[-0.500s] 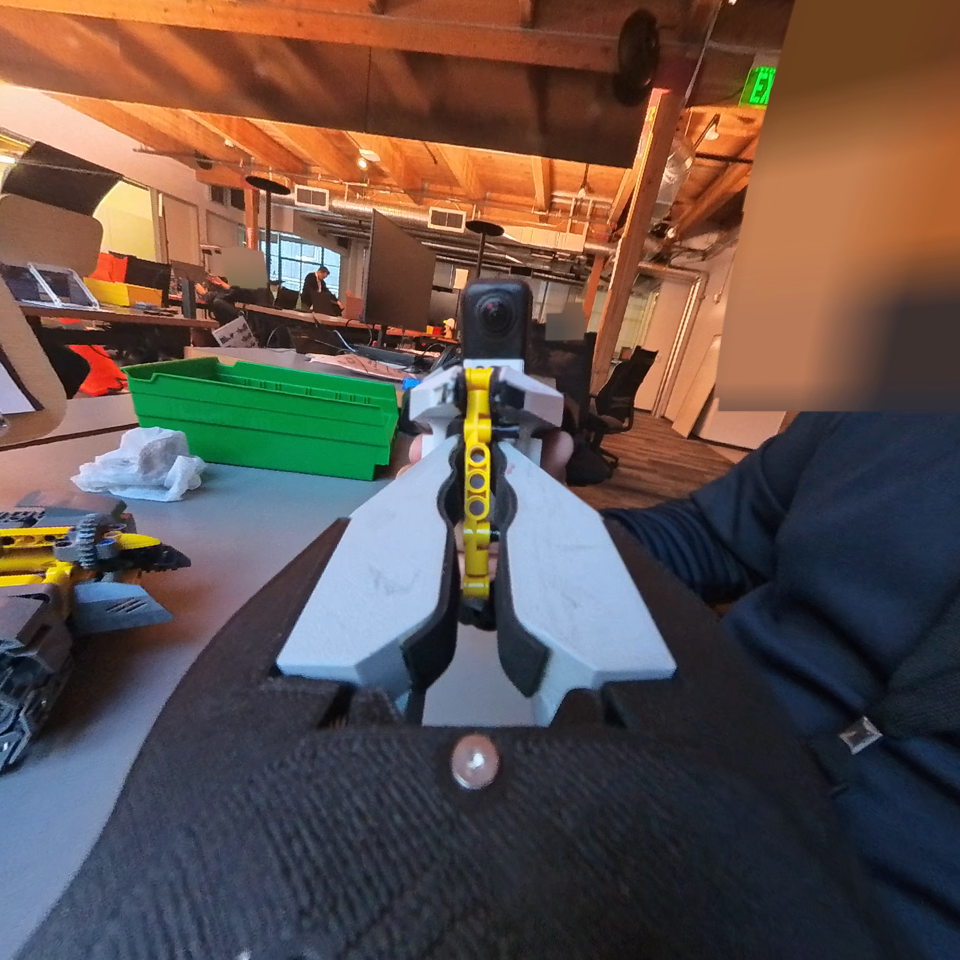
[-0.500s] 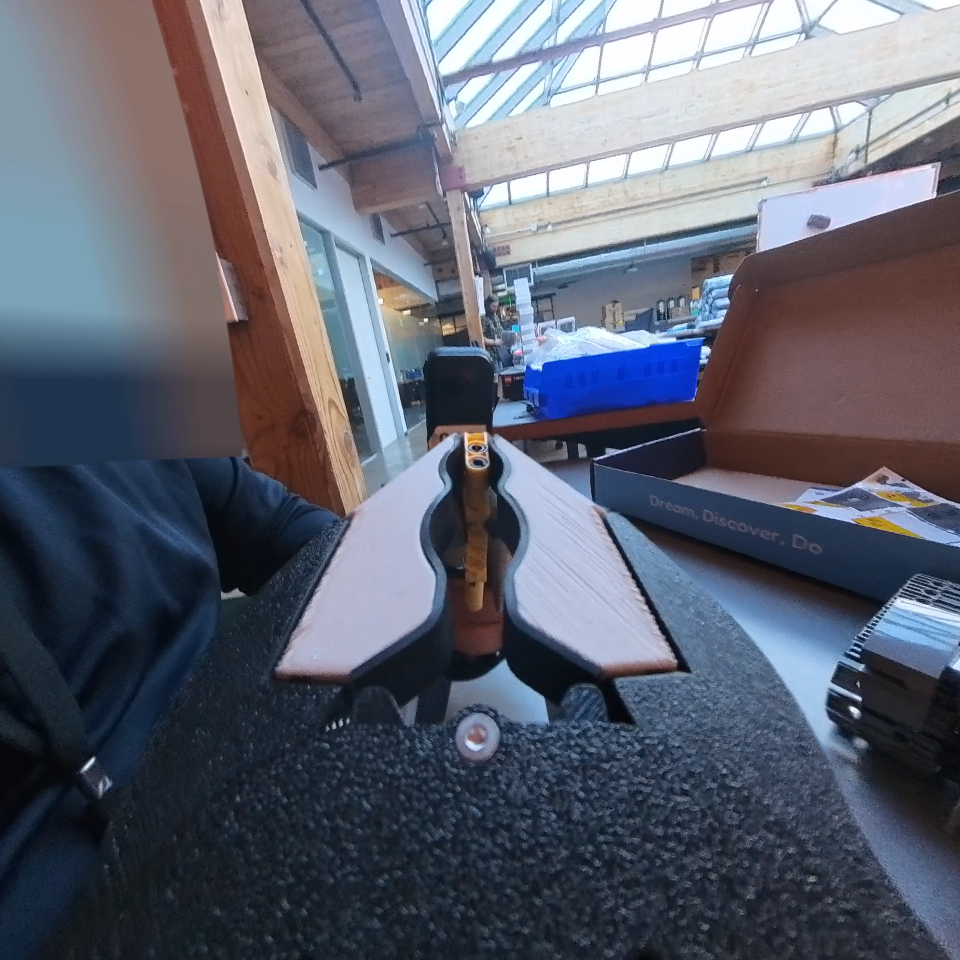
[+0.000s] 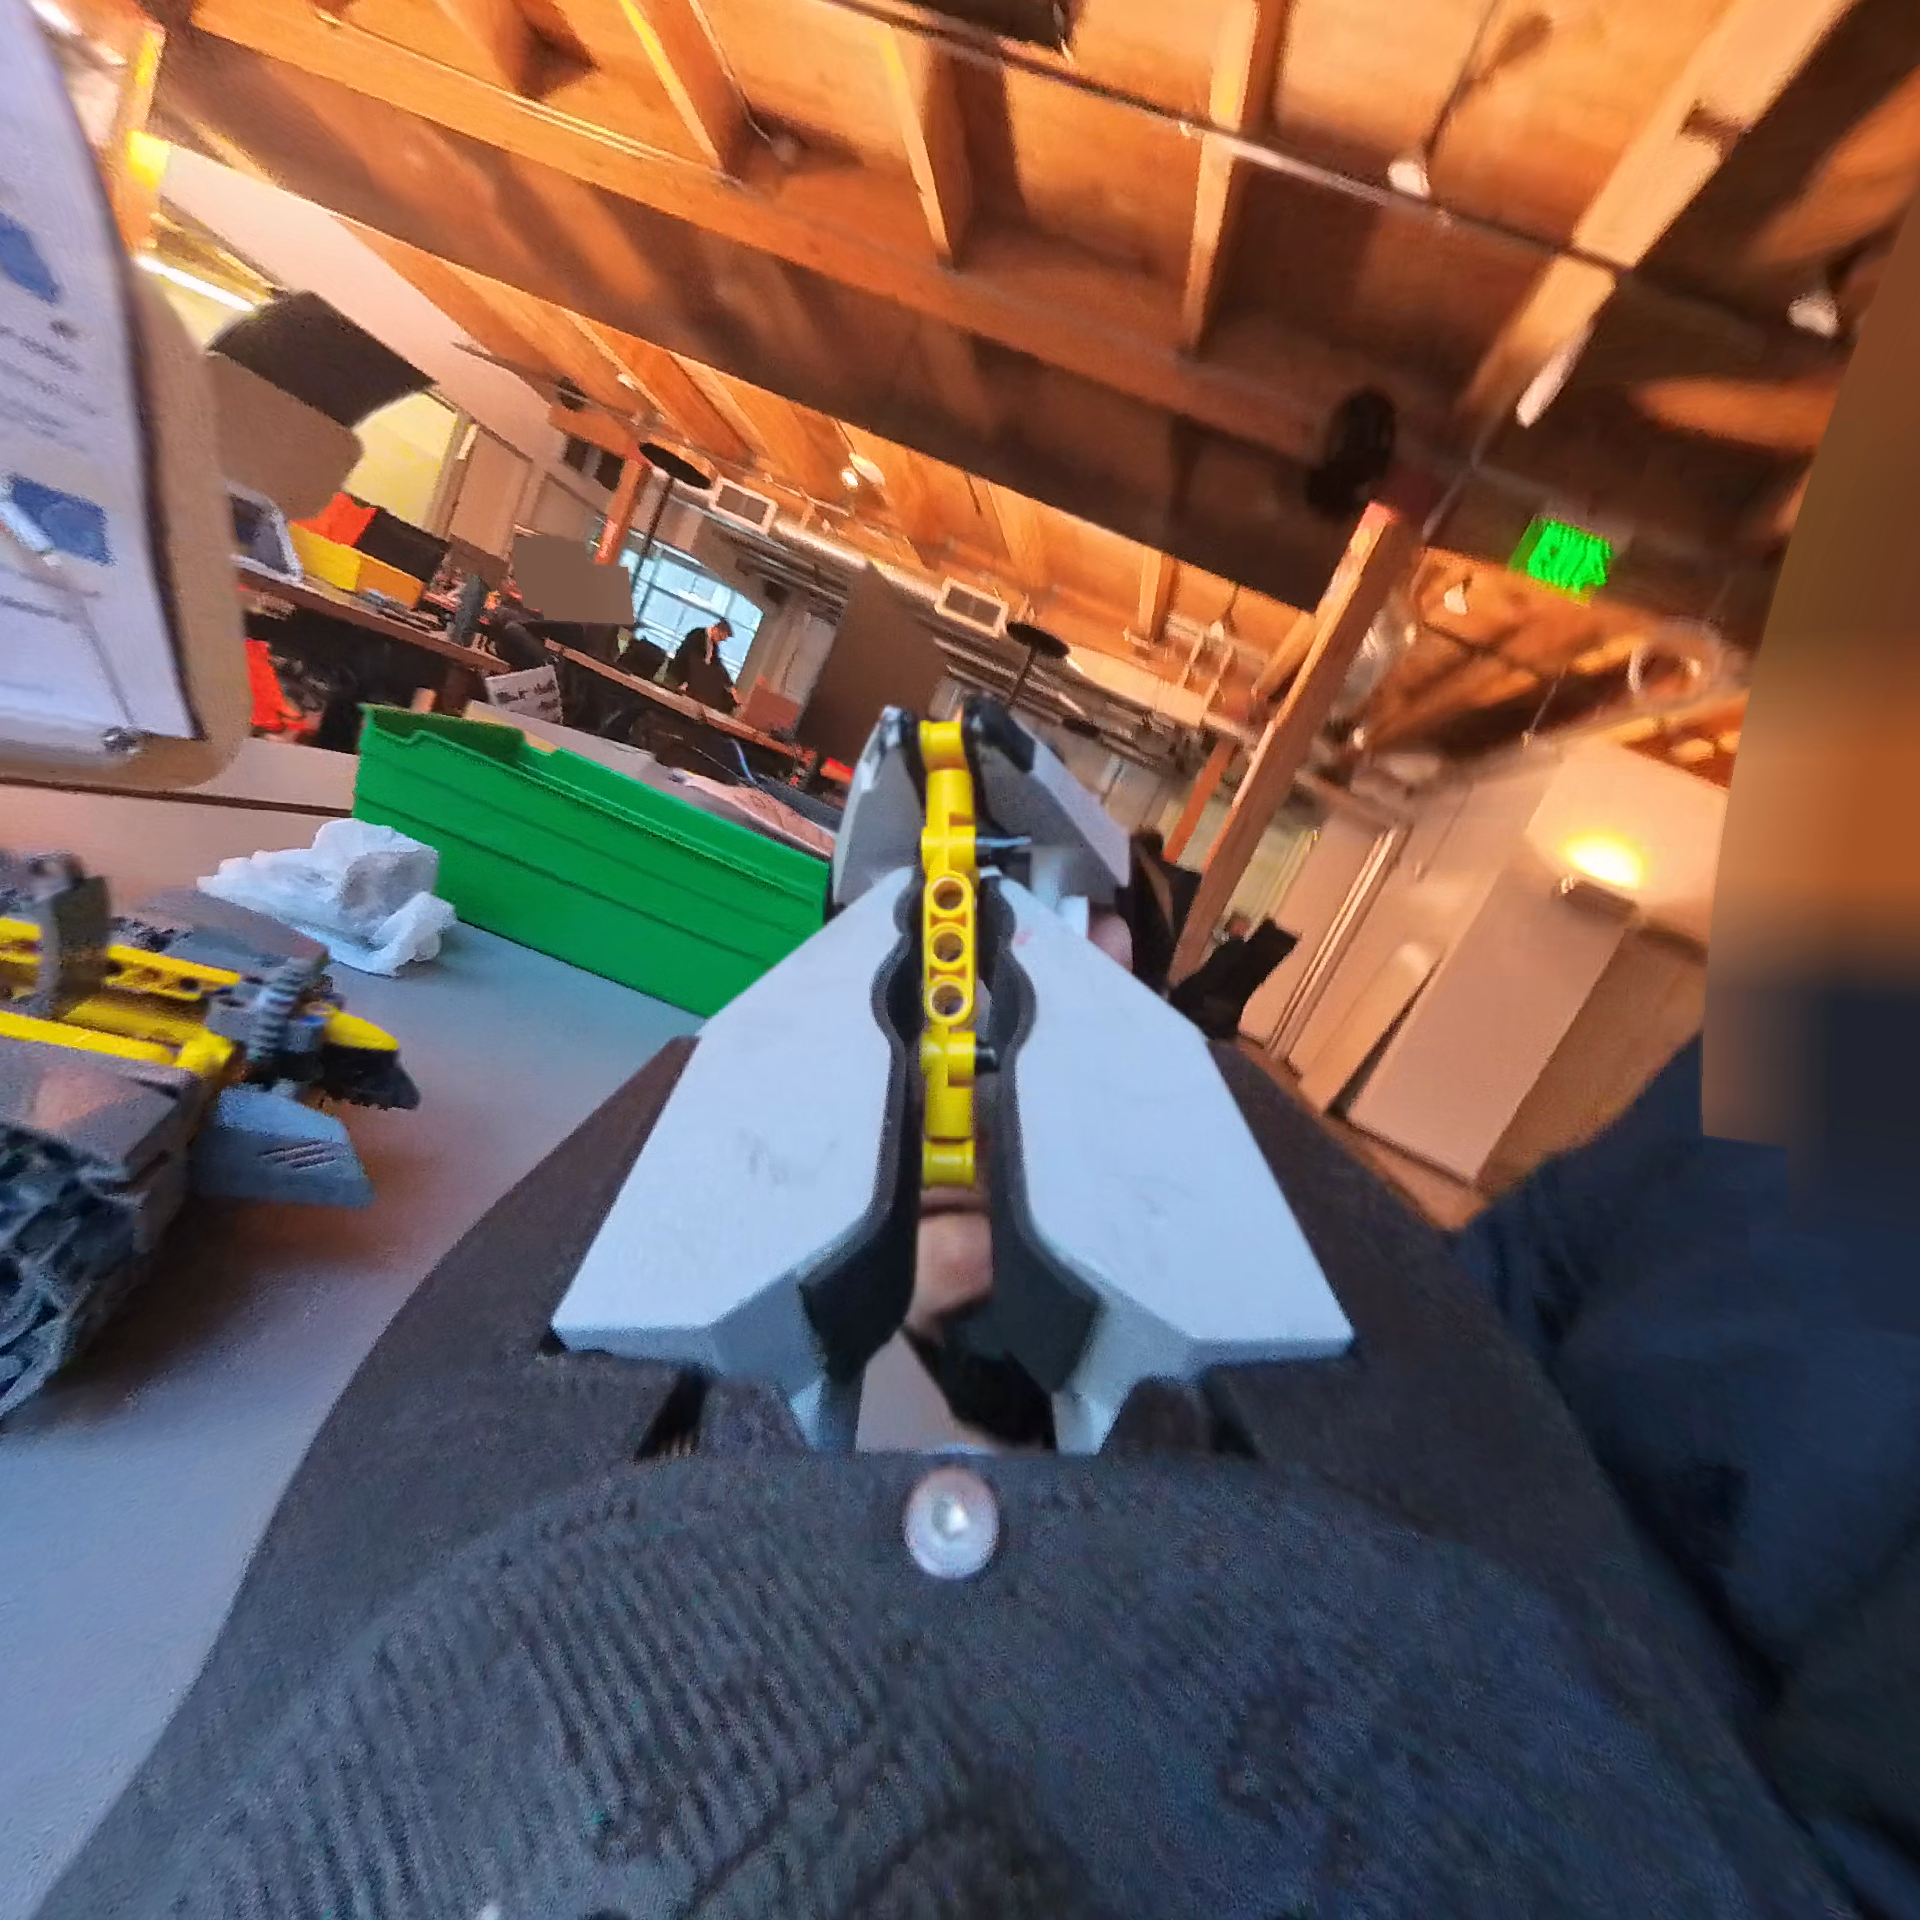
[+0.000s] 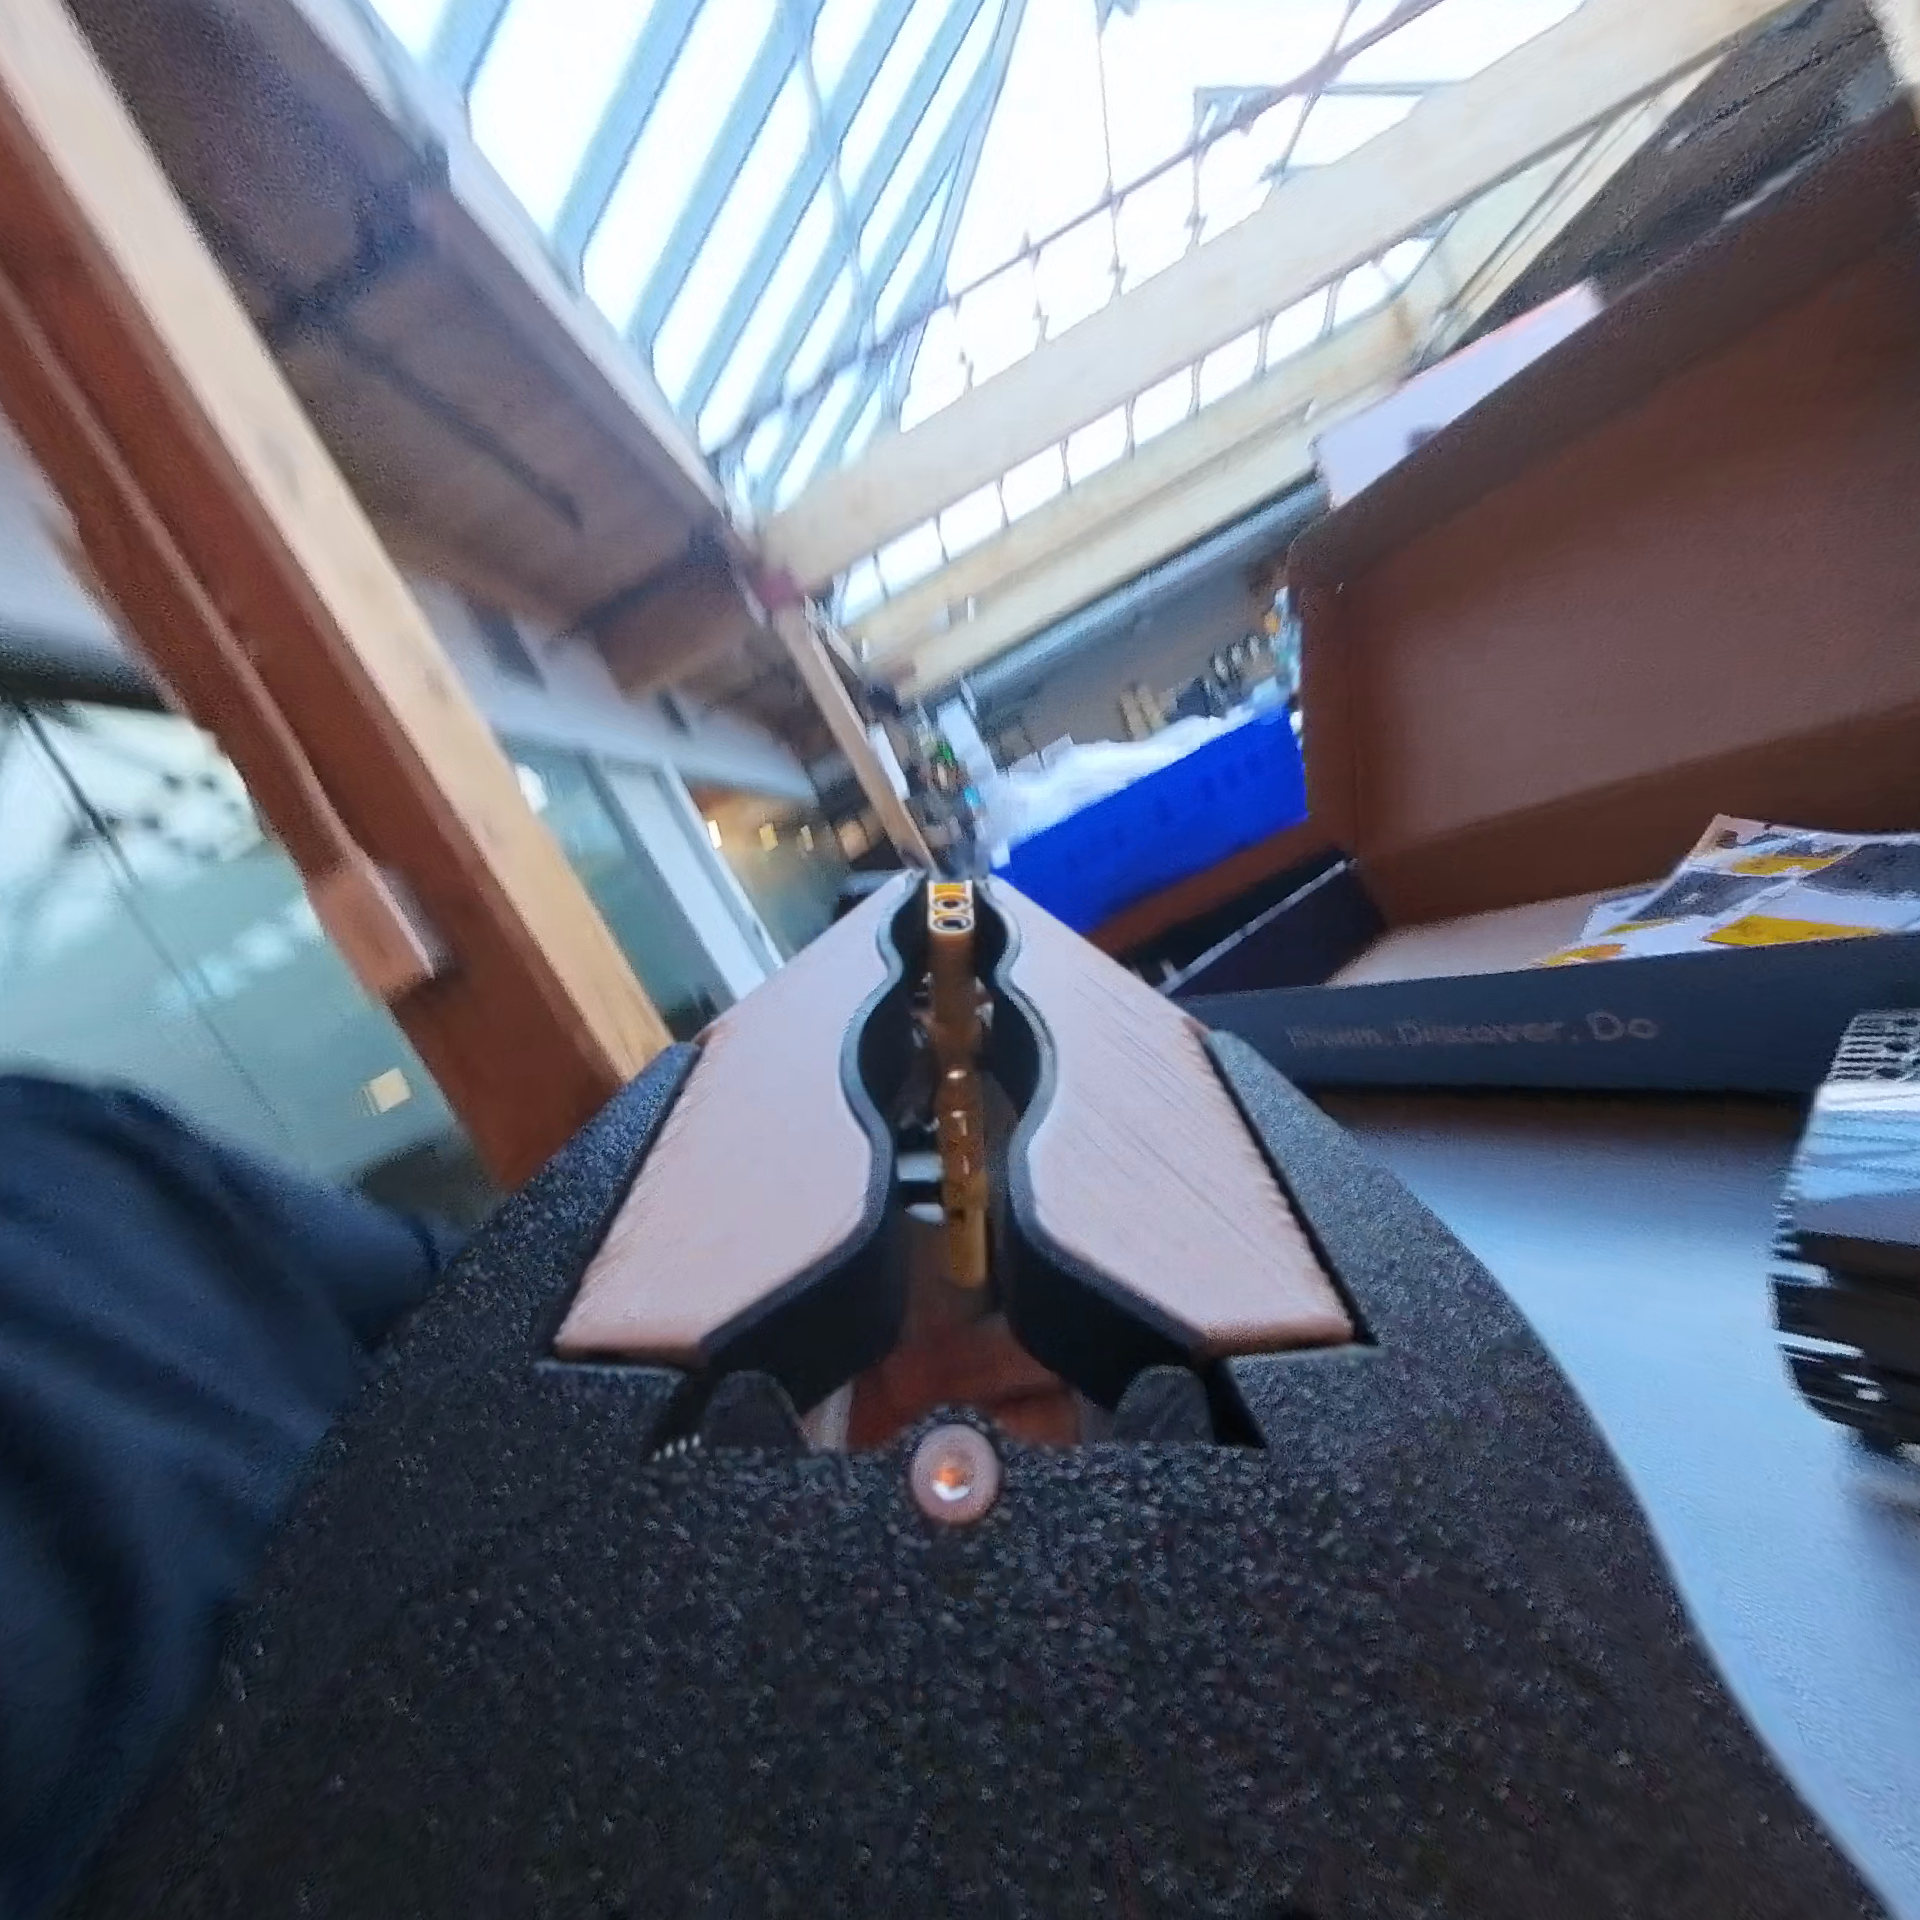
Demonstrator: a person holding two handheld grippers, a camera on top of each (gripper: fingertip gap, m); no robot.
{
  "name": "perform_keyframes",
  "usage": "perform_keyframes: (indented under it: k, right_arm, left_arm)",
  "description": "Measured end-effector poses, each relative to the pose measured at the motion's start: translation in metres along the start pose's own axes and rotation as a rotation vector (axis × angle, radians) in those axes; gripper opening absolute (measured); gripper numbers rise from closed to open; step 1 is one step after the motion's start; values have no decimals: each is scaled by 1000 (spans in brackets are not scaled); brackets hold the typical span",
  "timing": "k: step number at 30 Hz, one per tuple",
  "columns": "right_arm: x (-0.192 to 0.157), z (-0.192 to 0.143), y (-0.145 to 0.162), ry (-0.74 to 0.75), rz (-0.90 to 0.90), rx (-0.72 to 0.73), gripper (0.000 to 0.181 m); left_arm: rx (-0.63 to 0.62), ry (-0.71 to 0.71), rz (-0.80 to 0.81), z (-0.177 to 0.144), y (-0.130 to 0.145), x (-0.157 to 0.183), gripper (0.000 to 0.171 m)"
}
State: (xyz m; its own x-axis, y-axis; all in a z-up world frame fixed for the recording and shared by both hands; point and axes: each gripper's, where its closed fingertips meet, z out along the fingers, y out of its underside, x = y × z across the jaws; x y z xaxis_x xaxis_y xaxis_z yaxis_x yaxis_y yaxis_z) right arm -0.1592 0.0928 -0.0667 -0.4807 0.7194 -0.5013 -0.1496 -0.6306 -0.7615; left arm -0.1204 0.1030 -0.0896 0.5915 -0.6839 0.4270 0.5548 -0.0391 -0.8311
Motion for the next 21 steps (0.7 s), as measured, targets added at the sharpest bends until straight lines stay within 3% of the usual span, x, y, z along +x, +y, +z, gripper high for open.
perform_keyframes:
  k: [2,4,8,12,15,19,21]
  right_arm:
    - [15,8,-14,-8,137,125,2]
    - [21,15,-27,1,153,181,2]
    - [19,16,-46,-32,169,260,2]
    - [22,10,-48,-47,203,300,2]
    - [23,6,-45,-56,200,297,3]
    - [20,2,-39,-98,179,108,5]
    - [22,-10,-51,-82,143,97,9]
  left_arm:
    - [67,-44,-82,6,-13,-15,5]
    - [141,-59,-118,12,-25,-21,6]
    - [146,-67,-79,23,-37,-21,5]
    - [141,-93,-78,27,-33,-24,5]
    - [131,-104,-71,28,-27,-25,5]
    - [43,-139,-8,27,-22,-26,6]
    - [58,-123,-19,25,-26,-23,6]
